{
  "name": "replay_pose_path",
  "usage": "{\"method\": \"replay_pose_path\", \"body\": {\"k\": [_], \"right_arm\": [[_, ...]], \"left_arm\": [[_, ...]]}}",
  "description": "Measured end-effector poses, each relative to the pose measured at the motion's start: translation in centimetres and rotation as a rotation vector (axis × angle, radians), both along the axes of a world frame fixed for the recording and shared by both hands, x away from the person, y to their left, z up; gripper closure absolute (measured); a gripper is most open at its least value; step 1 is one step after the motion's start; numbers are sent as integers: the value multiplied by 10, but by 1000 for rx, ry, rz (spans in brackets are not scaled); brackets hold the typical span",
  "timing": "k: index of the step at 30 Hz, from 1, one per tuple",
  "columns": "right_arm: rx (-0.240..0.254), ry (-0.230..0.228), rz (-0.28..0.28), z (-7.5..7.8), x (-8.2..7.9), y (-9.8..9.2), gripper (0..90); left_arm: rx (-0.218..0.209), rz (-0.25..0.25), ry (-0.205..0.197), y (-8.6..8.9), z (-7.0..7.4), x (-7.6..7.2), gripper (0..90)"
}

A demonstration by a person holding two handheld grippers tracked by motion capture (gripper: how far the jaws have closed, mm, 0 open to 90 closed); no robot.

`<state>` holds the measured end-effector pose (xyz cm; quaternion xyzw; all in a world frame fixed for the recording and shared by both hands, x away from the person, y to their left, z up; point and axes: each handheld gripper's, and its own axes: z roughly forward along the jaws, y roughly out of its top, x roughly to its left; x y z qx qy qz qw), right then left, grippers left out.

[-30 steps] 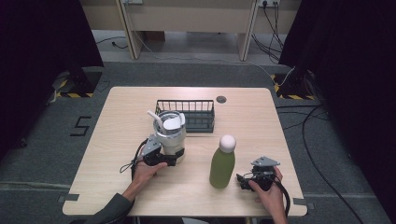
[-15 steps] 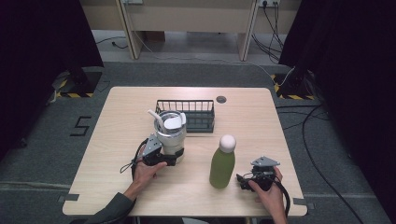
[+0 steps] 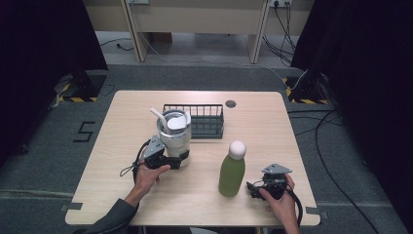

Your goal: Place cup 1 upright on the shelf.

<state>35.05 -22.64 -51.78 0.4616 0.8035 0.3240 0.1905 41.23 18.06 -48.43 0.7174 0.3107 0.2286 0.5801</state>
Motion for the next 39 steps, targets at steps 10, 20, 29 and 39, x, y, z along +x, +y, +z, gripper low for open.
{"method": "replay_pose_path", "body": {"k": [10,20,29,39], "right_arm": [[-1,1,0,0,0,0,3],[0,0,0,0,0,0,4],[0,0,0,0,0,0,3],[1,1,0,0,0,0,4]], "left_arm": [[19,20,-11,8,20,11,105],[0,5,-26,3,40,19,105],[-31,-2,-28,-3,54,30,106],[-50,26,-35,1,65,45,106]]}}
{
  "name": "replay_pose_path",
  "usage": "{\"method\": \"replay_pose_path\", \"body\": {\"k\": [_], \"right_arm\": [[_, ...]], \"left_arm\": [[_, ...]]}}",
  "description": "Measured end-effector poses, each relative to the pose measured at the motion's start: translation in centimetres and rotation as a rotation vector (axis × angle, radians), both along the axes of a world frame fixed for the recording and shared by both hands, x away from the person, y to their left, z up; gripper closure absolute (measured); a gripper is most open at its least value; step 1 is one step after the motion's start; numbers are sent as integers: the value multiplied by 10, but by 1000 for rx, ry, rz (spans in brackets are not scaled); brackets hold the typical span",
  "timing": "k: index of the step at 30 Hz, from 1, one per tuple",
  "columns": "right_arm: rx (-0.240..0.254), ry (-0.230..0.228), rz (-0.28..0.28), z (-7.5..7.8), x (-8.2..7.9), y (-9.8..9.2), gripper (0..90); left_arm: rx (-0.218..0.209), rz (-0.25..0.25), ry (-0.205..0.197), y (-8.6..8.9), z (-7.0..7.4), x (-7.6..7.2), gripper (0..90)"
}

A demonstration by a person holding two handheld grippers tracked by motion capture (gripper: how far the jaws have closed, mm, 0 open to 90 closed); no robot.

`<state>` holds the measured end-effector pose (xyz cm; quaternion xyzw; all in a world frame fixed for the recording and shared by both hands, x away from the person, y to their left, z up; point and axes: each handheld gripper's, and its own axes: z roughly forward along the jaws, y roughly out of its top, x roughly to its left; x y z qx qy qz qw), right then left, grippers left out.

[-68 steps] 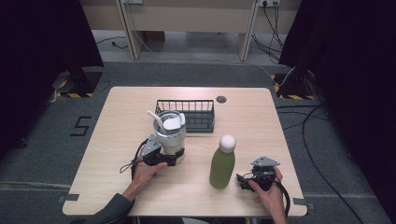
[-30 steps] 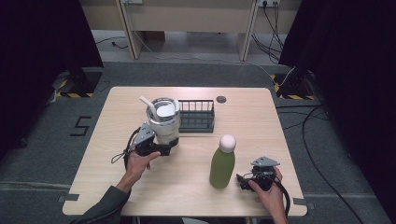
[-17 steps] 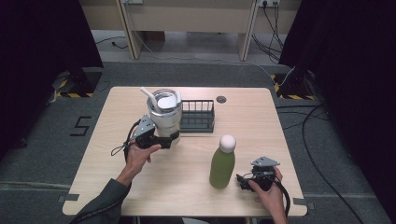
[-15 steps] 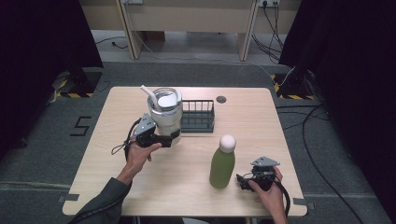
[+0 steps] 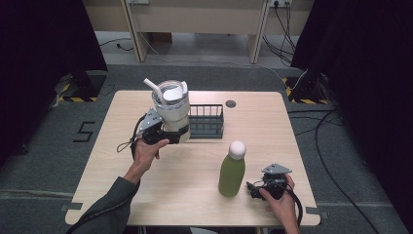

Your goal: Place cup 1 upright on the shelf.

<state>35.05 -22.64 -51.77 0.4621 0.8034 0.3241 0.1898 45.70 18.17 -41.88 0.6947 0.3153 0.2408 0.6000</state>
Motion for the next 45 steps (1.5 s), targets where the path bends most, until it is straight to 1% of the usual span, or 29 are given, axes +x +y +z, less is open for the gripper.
{"method": "replay_pose_path", "body": {"k": [5,8,15,16,19,20,21,25,30,31,32,35,38,42,45], "right_arm": [[0,1,0,0,0,0,4],[0,0,0,0,0,0,4],[0,1,0,0,0,0,4],[0,2,0,0,0,0,4],[0,2,0,0,0,0,4],[0,2,0,0,0,0,4],[0,2,0,0,0,0,4],[0,2,0,0,0,0,4],[-1,1,1,0,0,0,4],[-1,1,1,0,0,0,4],[-1,0,1,0,0,0,4],[-2,2,2,0,0,0,4],[-3,2,2,0,0,0,3],[-2,2,2,0,0,0,4],[-3,2,2,0,0,0,4]], "left_arm": [[-6,20,1,3,4,11,106],[0,35,4,5,6,16,106],[-3,43,-2,6,11,25,106],[-2,49,-6,5,13,29,106],[1,54,-6,6,15,34,106],[1,54,-6,6,15,34,106],[13,59,-8,6,15,37,106],[6,70,-2,6,14,46,106],[1,84,-3,5,14,56,106],[1,84,-3,5,14,56,106],[-2,86,-3,5,13,60,106],[1,88,-8,5,12,65,106],[-4,97,1,5,10,70,106],[7,112,3,4,7,76,106],[2,118,10,4,3,79,106]]}}
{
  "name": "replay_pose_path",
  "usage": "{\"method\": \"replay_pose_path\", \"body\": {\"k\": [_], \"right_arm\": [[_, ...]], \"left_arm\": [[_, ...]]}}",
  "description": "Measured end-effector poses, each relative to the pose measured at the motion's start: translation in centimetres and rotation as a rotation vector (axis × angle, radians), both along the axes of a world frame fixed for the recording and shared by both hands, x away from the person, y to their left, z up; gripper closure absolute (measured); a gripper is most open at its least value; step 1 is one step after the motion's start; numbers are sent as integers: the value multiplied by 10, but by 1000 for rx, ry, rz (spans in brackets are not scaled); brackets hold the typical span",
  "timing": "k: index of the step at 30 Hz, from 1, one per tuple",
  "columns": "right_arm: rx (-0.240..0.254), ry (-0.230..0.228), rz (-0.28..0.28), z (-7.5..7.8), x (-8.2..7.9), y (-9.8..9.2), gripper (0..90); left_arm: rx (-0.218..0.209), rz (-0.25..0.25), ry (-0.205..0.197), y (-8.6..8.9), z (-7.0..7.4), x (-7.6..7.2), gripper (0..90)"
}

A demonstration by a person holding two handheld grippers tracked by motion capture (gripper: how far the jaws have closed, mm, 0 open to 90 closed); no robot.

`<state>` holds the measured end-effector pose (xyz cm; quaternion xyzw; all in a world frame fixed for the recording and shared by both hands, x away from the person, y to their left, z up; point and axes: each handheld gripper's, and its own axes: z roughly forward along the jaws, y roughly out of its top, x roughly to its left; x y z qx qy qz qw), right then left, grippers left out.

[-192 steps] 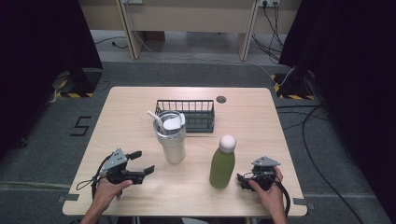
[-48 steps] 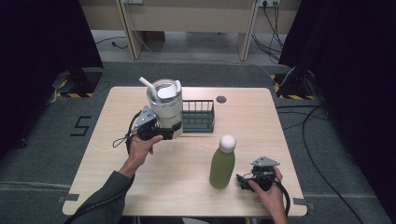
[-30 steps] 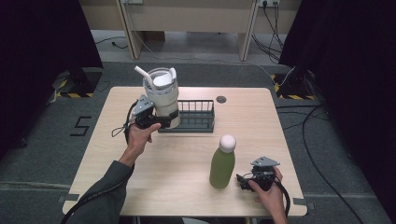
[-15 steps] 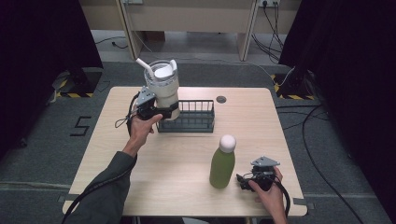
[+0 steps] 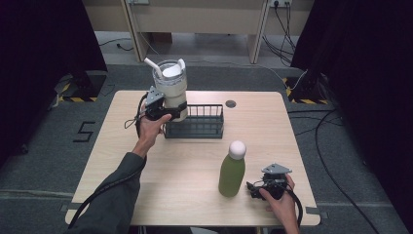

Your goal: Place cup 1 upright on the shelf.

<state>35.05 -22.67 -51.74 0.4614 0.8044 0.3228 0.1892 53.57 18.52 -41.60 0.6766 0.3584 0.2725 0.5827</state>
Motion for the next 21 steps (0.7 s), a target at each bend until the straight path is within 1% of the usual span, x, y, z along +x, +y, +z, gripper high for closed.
{"method": "replay_pose_path", "body": {"k": [7,9,14,16,18,21], "right_arm": [[0,0,5,0,0,0,4],[0,0,6,0,0,0,4],[-2,-2,9,0,0,0,4],[-1,-2,9,0,0,0,4],[-2,-2,9,0,0,0,4],[-1,-1,8,0,0,0,4]], "left_arm": [[6,11,18,-2,-10,6,106],[8,19,23,-3,-15,8,106],[11,23,36,-4,-21,9,106],[8,27,34,-4,-24,10,105],[-4,28,44,-4,-27,11,105],[-6,28,44,-4,-29,11,105]]}}
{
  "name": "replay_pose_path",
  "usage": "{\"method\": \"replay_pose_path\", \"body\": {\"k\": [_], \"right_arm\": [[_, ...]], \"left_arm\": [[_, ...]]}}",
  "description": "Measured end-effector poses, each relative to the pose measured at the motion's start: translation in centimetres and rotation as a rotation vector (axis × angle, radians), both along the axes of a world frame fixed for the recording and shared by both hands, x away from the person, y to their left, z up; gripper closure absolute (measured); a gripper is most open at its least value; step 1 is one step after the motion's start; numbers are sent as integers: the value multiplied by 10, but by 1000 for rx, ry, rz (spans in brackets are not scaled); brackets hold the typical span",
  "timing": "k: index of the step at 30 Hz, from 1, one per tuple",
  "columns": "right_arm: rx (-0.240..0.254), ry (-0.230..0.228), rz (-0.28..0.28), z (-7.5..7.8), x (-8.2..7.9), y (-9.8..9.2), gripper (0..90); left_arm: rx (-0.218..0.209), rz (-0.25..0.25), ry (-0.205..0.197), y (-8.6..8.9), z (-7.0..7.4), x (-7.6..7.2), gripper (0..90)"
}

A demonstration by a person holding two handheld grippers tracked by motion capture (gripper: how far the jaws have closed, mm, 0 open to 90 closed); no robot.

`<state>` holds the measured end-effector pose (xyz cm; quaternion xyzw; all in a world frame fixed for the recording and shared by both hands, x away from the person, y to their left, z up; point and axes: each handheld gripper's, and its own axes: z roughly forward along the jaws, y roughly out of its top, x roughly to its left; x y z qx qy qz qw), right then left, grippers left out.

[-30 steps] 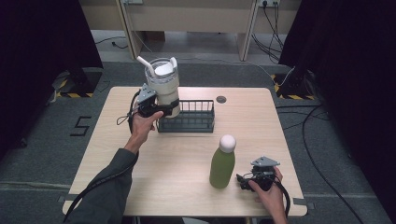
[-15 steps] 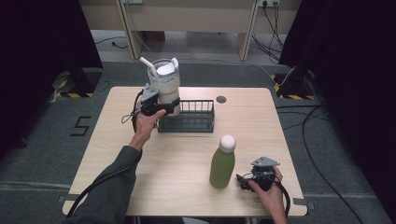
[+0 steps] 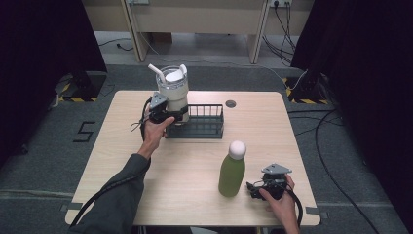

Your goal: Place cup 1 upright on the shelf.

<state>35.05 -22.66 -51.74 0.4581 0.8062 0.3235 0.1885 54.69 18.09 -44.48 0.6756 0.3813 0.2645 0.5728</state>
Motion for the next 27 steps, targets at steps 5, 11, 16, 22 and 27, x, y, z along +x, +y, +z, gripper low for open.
{"method": "replay_pose_path", "body": {"k": [5,11,16,22,27], "right_arm": [[-1,-1,2,0,0,0,4],[-1,-1,2,0,0,0,4],[-1,-2,4,0,0,0,4],[-2,-2,6,0,0,0,4],[-1,-2,6,0,0,0,4]], "left_arm": [[8,1,1,-1,-3,1,106],[13,3,-1,-1,-5,1,105],[9,6,4,-2,-8,1,105],[13,12,15,-1,-15,2,105],[22,8,17,1,-20,1,105]]}}
